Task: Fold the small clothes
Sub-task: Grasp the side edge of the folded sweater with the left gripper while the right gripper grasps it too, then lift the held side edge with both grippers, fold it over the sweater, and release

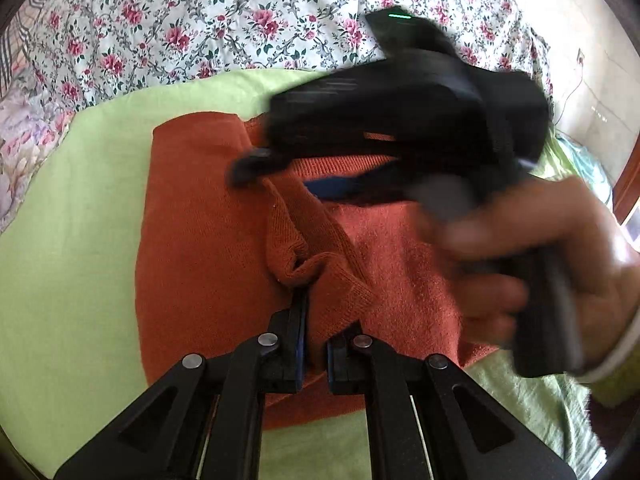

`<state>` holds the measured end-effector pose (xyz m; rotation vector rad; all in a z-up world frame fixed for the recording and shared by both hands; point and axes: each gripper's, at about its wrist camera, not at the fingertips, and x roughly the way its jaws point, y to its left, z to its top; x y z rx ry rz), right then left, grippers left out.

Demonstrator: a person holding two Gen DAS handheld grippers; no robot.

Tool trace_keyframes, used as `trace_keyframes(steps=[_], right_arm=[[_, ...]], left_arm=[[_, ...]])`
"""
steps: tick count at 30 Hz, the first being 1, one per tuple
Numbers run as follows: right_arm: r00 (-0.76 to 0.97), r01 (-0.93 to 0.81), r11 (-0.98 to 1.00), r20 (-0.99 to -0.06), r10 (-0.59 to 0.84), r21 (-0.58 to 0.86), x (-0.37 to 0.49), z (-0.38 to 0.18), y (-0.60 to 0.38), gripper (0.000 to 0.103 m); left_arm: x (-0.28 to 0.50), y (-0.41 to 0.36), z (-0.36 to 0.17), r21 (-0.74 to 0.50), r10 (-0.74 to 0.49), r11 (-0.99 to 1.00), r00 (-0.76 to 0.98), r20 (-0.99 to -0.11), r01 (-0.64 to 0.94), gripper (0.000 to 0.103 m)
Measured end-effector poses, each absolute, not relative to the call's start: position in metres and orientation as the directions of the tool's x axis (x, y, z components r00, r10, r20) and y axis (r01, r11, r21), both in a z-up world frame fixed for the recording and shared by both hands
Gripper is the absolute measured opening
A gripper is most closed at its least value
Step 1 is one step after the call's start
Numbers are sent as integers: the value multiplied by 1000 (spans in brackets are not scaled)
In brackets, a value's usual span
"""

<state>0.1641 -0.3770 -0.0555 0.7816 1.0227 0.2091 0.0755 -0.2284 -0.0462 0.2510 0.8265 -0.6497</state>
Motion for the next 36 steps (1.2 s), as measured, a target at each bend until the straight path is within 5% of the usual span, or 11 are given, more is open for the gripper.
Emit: trace_keyframes(steps=[2,3,6,15,28,36], right_arm=[[515,175,739,-701,494,650,180,-59,-365,45],[507,159,762,-714,483,628,188,-58,-359,25],[529,117,794,-714,459,597,185,-39,-355,15],[594,201,865,-759,266,460,91,14,-444,14],[561,328,871,-817,132,366,48,-11,-497,14],[510,387,880,-859,44,275,43,-32,-496,16]], left_arm=[[77,-228,-46,-34,-429,783,500,-753,621,5],[76,-228,-45,-26,-423,785,506,-752,618,5],[70,-229,-34,-51,-453,772,491,-744,634,5],[25,-315,-28,-210,-643,579,282,-712,788,5],[16,-360,-67,-260,-622,545,178,-762,797,6],[2,-351,-71,-294,-613,511,102,-783,808,19]])
